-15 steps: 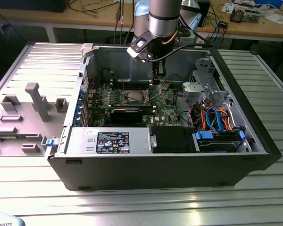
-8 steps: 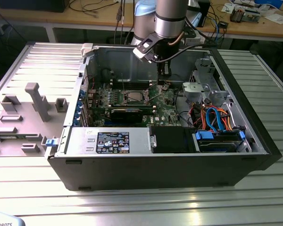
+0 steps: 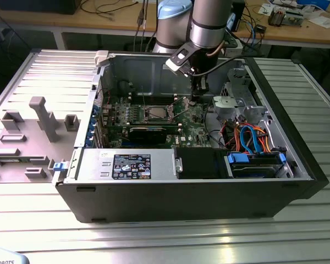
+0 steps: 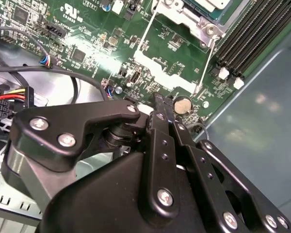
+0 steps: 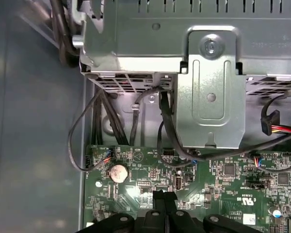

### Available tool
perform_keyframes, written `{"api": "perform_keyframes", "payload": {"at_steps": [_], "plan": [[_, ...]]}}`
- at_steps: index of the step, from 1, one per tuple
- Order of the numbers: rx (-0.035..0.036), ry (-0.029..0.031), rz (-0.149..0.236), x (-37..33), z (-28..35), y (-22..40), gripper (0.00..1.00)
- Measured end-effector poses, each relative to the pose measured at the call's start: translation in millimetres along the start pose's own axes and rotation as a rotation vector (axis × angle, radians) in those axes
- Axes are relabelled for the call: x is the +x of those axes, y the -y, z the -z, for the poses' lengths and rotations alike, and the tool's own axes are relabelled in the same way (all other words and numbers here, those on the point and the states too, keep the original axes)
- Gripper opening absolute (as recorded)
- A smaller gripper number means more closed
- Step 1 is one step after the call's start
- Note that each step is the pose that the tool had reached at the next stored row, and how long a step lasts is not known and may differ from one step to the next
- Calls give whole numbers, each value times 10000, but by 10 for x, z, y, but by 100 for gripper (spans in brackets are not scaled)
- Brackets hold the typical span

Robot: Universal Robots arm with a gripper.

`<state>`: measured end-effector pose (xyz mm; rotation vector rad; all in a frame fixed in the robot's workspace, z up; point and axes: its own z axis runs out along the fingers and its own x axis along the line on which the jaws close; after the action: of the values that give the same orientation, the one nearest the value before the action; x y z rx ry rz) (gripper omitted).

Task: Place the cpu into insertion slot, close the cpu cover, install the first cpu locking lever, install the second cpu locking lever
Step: 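Close the cpu cover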

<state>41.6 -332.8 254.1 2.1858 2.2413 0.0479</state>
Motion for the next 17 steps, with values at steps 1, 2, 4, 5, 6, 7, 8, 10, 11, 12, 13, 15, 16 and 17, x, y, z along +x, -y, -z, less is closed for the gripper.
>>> {"api": "perform_keyframes", "payload": {"at_steps": [1,2,4,5,6,7,8,10,11,12,13,15,16,17], "plan": [[9,-1,0,0,-17,-1,11],[33,-2,-2,-1,-52,0,11],[46,-1,-1,-2,-91,1,11],[46,-1,-1,-2,-95,1,11],[47,1,0,-2,-95,1,11],[46,0,1,-2,-95,2,11],[46,-1,1,-2,-96,2,11],[46,-2,0,-2,-96,3,11],[46,-2,0,-2,-96,3,11],[46,-2,0,-2,-96,3,11],[46,-2,0,-2,-96,4,11],[45,-2,-2,-2,-96,7,11],[45,-2,-4,-2,-96,12,11],[45,-2,-1,-1,-96,21,11]]}}
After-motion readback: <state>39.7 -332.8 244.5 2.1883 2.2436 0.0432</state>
